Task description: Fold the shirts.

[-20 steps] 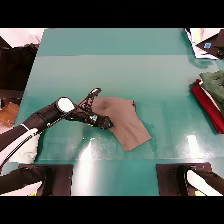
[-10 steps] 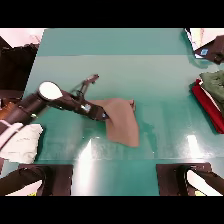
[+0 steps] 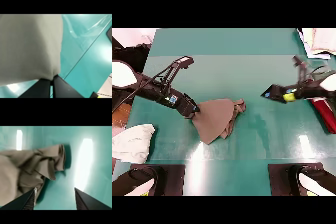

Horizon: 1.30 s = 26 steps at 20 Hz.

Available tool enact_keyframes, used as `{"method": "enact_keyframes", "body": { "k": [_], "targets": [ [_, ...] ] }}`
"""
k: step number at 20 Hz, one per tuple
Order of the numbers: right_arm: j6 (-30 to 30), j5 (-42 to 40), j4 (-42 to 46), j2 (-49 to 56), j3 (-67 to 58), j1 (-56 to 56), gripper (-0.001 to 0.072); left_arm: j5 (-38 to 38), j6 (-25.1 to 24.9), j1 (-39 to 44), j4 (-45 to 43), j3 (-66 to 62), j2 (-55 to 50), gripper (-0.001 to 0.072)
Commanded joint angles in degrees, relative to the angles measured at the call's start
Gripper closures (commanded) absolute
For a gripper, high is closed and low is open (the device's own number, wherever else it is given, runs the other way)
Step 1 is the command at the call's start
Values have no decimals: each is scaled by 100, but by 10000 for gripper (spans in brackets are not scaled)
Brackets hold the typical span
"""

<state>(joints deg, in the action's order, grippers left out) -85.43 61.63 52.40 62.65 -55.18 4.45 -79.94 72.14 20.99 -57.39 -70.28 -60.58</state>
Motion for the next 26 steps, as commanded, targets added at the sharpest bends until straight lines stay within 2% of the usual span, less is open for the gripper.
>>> {"method": "enact_keyframes", "body": {
  "k": [1, 5, 10, 12, 13, 14, 15, 18, 20, 23, 26],
  "targets": [
    [-2, -892, -39, 656, 529, 697, 159, -197, 46, -22, -201, -50, 26, 681],
    [-4, -1169, -42, 1574, 138, 1191, 159, -225, 142, -22, -203, -50, 28, 682],
    [-7, -1075, -37, 2481, -562, 1506, 163, -284, 142, -22, -203, -50, 28, 681],
    [-4, -1069, -26, 2621, -754, 1521, 347, -354, 142, -22, -203, -50, 28, 681],
    [-2, -1088, -17, 2632, -802, 1521, 478, -367, 142, -22, -205, -50, 28, 681],
    [0, -1113, 13, 2616, -828, 1517, 648, -354, 144, -22, -208, -50, 28, 682],
    [48, -1115, 13, 2573, -839, 1484, 692, -334, 157, -22, -229, -57, 28, 681],
    [197, -1235, 26, 1996, -841, 1172, 693, -415, 439, -22, -879, -463, 28, 682],
    [243, -1314, 26, 1294, -931, 704, 693, -590, 457, -22, -1547, -1204, 28, 682],
    [387, -903, 13, 295, -1801, -188, 693, -846, 455, -22, -2354, -2669, 28, 682],
    [496, -393, 15, -402, -3064, -870, 693, -916, 439, -22, -2472, -3880, 28, 682]
  ]
}}
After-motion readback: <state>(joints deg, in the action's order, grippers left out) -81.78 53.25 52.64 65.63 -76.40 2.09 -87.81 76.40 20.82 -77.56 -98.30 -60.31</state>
